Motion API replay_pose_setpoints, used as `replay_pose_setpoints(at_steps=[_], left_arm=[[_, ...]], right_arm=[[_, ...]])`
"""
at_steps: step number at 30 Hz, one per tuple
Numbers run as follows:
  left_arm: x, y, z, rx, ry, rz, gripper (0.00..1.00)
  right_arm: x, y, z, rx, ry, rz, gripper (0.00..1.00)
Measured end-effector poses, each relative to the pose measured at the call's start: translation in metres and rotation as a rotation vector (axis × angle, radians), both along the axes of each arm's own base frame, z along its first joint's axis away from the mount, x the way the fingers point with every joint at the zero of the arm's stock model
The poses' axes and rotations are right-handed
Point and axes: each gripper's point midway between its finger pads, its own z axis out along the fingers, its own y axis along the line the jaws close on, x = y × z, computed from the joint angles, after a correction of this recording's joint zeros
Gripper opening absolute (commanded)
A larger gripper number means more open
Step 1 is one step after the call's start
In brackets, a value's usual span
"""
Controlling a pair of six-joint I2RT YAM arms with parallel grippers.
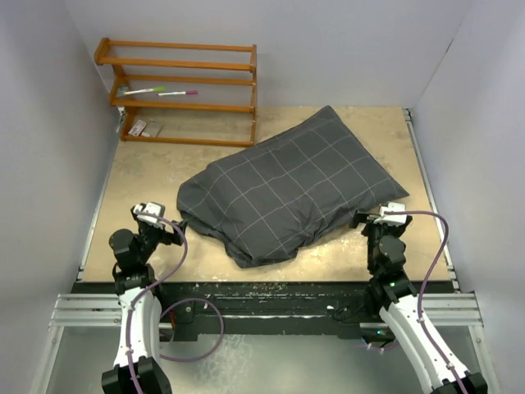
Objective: Remove the pillowcase from the pillow
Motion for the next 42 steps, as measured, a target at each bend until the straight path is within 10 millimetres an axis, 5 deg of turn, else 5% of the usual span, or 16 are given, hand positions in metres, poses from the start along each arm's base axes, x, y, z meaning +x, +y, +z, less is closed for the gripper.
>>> replay_pose_setpoints(at_steps=[15, 20, 23, 25, 28, 31, 35, 39, 42], left_arm=[[0.0, 0.003, 0.007, -0.008, 0.032, 0.017, 0.99], [0.031, 0.018, 0.072, 0.022, 0.113, 0.022, 0.99], [0.061, 0.03, 0.116, 0.069, 0.185, -0.011, 0.99], [0.073, 0.035, 0.127, 0.084, 0.266, -0.04, 0.99], [0.08, 0.038, 0.127, 0.111, 0.39, -0.104, 0.99], [0.071, 0.037, 0.112, 0.118, 0.49, -0.145, 0.99], [0.056, 0.035, 0.11, 0.133, 0.519, -0.155, 0.99], [0.045, 0.028, 0.125, 0.164, 0.446, -0.174, 0.99], [0.038, 0.022, 0.124, 0.171, 0.425, -0.202, 0.99]], right_arm=[[-0.008, -0.021, 0.013, 0.03, 0.002, -0.131, 1.0], [-0.001, -0.029, 0.088, 0.146, -0.091, -0.221, 1.0], [0.006, -0.02, 0.142, 0.276, -0.18, -0.193, 1.0], [0.01, -0.011, 0.172, 0.362, -0.207, -0.154, 1.0], [0.02, 0.02, 0.199, 0.376, -0.193, 0.015, 1.0], [0.033, 0.063, 0.193, 0.37, -0.124, 0.231, 0.99], [0.032, 0.139, 0.156, 0.327, 0.047, 0.469, 1.0], [-0.002, 0.231, 0.102, 0.179, 0.246, 0.702, 1.0], [-0.021, 0.271, 0.062, 0.027, 0.367, 0.777, 1.0]])
